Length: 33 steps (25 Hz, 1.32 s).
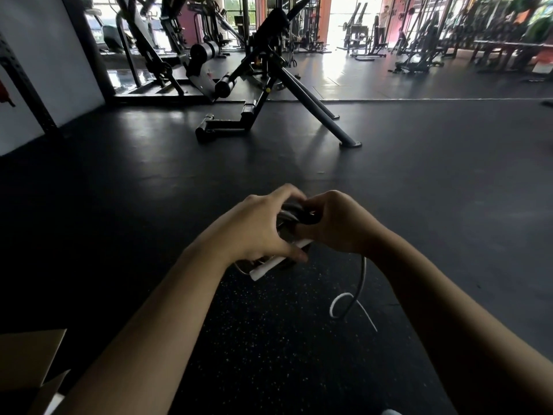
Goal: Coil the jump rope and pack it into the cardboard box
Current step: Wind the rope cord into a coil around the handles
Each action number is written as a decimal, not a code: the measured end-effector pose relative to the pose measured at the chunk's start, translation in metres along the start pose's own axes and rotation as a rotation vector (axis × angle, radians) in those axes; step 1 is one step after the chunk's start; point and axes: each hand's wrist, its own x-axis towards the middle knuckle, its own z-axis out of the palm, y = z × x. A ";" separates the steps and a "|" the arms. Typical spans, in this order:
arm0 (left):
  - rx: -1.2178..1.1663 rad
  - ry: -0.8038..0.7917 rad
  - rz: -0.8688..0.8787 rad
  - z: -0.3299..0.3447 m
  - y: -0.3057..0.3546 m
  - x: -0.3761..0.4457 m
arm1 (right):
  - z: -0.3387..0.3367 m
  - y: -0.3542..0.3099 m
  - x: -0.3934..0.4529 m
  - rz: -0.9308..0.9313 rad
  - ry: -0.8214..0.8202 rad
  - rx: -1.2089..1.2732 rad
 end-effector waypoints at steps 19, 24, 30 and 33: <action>-0.523 0.202 -0.033 -0.016 -0.039 -0.005 | -0.028 0.010 0.006 0.095 -0.293 -0.108; -0.818 0.389 -0.063 -0.006 -0.025 0.000 | -0.007 0.016 0.008 0.072 -0.153 0.007; -1.391 0.707 -0.283 0.019 -0.011 0.019 | 0.012 -0.013 0.000 0.095 -0.086 1.068; -1.532 0.752 -0.309 0.040 0.001 0.023 | 0.038 -0.026 -0.004 0.076 0.127 0.914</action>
